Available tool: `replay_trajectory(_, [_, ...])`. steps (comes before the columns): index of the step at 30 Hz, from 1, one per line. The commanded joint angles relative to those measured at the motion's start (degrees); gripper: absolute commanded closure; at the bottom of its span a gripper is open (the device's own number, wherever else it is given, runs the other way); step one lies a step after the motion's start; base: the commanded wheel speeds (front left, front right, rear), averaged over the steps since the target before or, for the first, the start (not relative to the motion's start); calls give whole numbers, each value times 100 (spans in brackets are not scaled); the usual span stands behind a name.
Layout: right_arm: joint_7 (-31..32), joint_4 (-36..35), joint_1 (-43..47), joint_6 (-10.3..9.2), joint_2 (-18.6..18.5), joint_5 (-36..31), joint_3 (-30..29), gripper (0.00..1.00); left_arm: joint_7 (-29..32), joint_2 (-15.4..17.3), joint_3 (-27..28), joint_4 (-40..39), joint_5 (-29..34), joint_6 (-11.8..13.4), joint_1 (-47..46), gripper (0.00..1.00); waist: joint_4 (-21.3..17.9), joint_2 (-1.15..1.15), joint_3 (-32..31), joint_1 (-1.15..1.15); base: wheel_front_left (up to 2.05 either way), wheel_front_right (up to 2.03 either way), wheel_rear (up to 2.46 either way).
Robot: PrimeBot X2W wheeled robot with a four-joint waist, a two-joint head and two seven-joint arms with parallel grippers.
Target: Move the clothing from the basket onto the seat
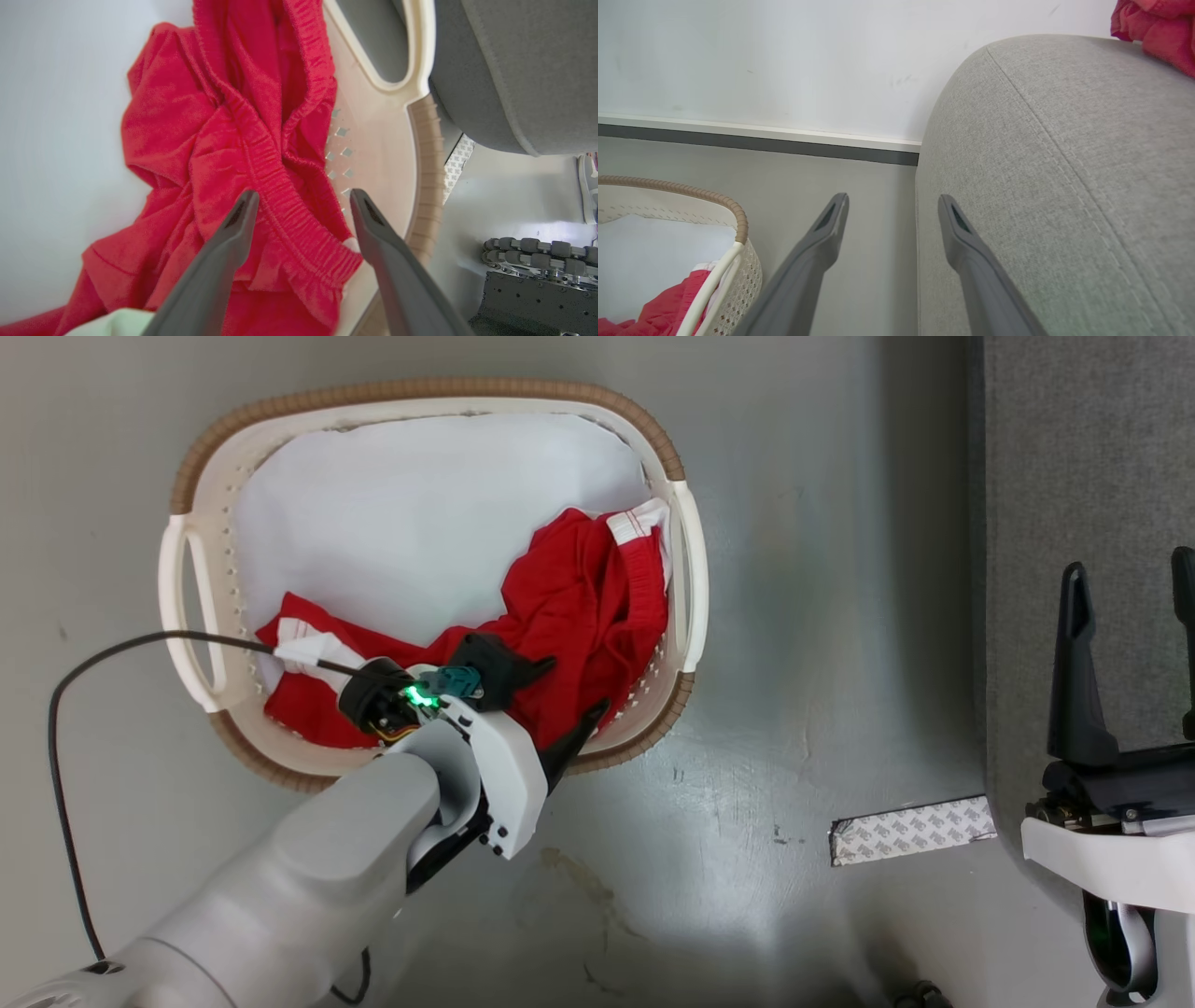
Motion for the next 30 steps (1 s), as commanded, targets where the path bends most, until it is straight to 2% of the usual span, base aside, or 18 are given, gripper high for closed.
replay_trajectory(1, [1, -3, 14, -13, -7, 11, -16, 0, 1, -15, -23, 75, 64, 7, -64, 0, 6, 0, 25, -1, 0, 0, 0])
replay_trajectory(14, [7, -23, 33, -7, -3, -60, -87, 0, -392, -502, -64, 1129, 382, 130, -288, 0, 82, 0, 230, -1, 0, 0, 0])
replay_trajectory(17, [8, -16, 19, -3, 0, -58, -89, 0, -497, -549, -49, 1345, 445, 200, -344, 0, 91, 0, 252, -1, 0, 0, 0])
replay_trajectory(23, [11, 2, 6, 2, 1, -60, -101, 0, -566, -647, -27, 1629, 502, 156, -400, 0, 102, 0, 255, -1, 0, 0, 0])
replay_trajectory(24, [11, 4, 1, 2, 1, -61, -104, 0, -578, -666, -30, 1656, 524, 140, -409, 24, 104, 0, 252, -1, 0, 0, 0])
replay_trajectory(25, [11, 4, -5, 2, 0, -62, -103, 0, -588, -678, -35, 1674, 546, 132, -418, 65, 103, 0, 250, -1, 0, 0, 0])
replay_trajectory(26, [11, 1, -10, 2, 0, -61, -97, 0, -597, -690, -40, 1688, 568, 120, -429, 100, 102, 0, 249, -1, 0, 0, 0])
replay_trajectory(30, [11, -12, -15, 2, 0, -57, -93, 0, -603, -717, -46, 1751, 592, 86, -472, 100, 97, 0, 245, -1, 0, 0, 0])
